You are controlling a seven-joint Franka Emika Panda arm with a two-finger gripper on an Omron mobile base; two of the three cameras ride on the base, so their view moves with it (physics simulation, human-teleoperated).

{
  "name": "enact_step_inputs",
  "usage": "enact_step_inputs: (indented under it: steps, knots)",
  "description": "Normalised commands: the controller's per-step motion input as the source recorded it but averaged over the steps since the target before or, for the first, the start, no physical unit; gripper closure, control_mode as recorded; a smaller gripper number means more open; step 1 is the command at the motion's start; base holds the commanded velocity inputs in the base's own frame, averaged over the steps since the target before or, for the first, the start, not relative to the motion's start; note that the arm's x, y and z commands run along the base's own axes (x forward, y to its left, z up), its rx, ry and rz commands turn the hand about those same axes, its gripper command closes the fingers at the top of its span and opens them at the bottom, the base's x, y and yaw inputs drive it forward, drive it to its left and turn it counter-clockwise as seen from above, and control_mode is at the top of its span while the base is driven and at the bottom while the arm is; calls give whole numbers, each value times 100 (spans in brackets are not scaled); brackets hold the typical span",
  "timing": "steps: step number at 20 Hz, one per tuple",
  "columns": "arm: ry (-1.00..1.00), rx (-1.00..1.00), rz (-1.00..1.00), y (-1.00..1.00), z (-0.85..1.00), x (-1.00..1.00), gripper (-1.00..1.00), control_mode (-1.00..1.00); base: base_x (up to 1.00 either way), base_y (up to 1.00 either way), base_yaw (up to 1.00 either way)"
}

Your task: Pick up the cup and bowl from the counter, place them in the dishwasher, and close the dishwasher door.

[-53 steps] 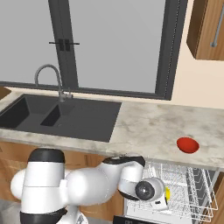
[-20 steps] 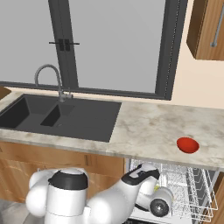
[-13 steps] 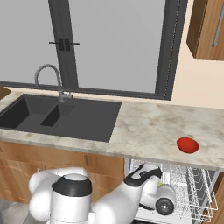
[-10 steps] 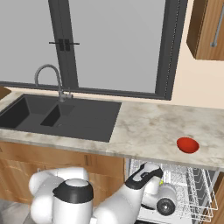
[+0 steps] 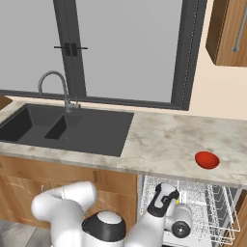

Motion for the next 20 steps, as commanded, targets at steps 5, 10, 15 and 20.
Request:
enact_step_inputs:
  steps: [5, 10, 15, 20]
  knots:
    - [-1, 0, 0, -9, -47, 35, 100, -100, 0, 0, 0]
    - [0, 0, 0, -10, -65, 25, 100, -100, 0, 0, 0]
    - [0, 0, 0, -15, -60, 19, 100, -100, 0, 0, 0]
    - [0, 0, -1, -24, -74, -28, -100, -100, 0, 0, 0]
